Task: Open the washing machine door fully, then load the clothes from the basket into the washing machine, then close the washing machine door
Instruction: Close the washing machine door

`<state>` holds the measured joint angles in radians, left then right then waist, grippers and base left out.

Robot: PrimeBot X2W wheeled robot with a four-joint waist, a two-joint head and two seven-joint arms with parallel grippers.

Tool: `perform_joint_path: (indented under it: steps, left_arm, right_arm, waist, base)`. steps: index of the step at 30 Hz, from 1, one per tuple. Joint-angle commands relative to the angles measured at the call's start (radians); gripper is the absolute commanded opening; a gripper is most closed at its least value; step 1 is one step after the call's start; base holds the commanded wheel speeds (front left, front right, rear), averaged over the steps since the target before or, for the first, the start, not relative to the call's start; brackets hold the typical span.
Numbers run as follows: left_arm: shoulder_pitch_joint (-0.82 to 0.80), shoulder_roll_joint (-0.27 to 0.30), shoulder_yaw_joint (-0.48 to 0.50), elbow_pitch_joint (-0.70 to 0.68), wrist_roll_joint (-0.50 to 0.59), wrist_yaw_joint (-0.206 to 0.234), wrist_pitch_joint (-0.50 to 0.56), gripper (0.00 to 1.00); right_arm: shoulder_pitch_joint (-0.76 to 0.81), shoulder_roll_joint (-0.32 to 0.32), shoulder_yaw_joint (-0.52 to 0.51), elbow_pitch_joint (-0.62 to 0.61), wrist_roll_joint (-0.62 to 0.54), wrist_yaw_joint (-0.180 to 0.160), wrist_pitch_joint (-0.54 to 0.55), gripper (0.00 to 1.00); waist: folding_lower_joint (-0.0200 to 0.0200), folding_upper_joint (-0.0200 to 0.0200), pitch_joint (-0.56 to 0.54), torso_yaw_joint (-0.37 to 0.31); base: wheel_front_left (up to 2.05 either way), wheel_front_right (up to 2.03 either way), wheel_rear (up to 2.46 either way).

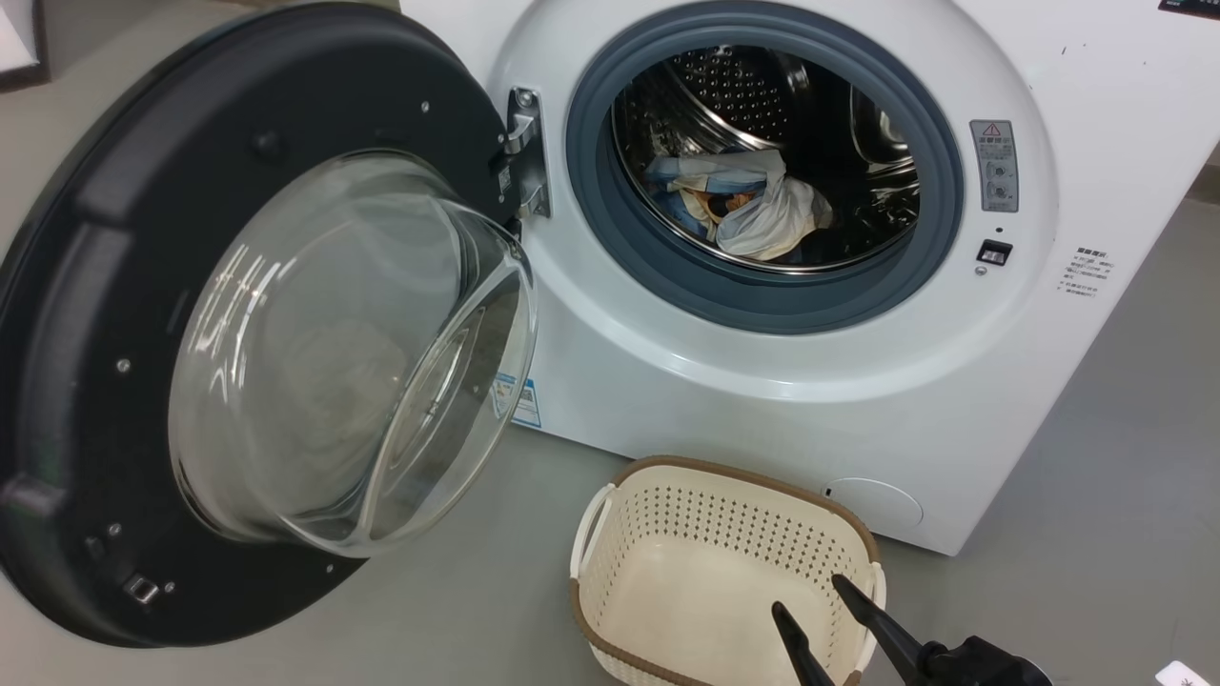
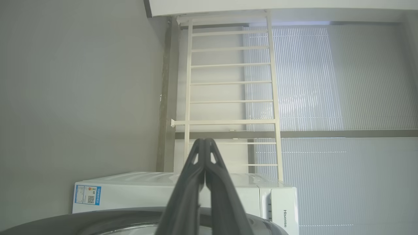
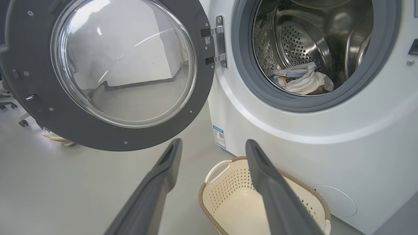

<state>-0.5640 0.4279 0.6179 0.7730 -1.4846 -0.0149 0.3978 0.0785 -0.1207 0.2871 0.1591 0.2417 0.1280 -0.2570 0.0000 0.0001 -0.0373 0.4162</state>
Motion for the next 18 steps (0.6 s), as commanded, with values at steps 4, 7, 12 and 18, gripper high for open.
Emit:
perform_joint_path:
  steps: [4,7,12,18]
  left_arm:
    - [-0.048,0.054,-0.006,-0.012,-0.023,-0.019,0.055,0.00]
    - [-0.043,0.045,-0.020,-0.006,-0.023,-0.022,0.083,0.00]
    - [-0.034,0.036,-0.031,0.003,-0.028,-0.027,0.119,0.00]
    - [-0.028,0.018,-0.050,0.008,-0.052,-0.024,0.210,0.00]
  right_arm:
    - [-0.012,-0.009,0.023,-0.021,0.008,0.003,-0.005,1.00]
    - [-0.011,-0.009,0.026,-0.021,0.008,0.003,-0.005,1.00]
    - [-0.013,-0.011,0.031,-0.020,0.011,0.003,-0.005,1.00]
    - [-0.014,-0.015,0.028,-0.018,0.011,0.003,-0.005,1.00]
  waist:
    - [0.0000,-0.0001,-0.004,-0.004]
    - [0.0000,-0.0001,-0.006,-0.005]
    - [0.0000,-0.0001,-0.007,-0.009]
    - [0.0000,-0.0001,-0.006,-0.013]
  base:
    - [0.00,0.00,0.00]
    - [0.00,0.00,0.00]
    - [0.00,0.00,0.00]
    - [0.00,0.00,0.00]
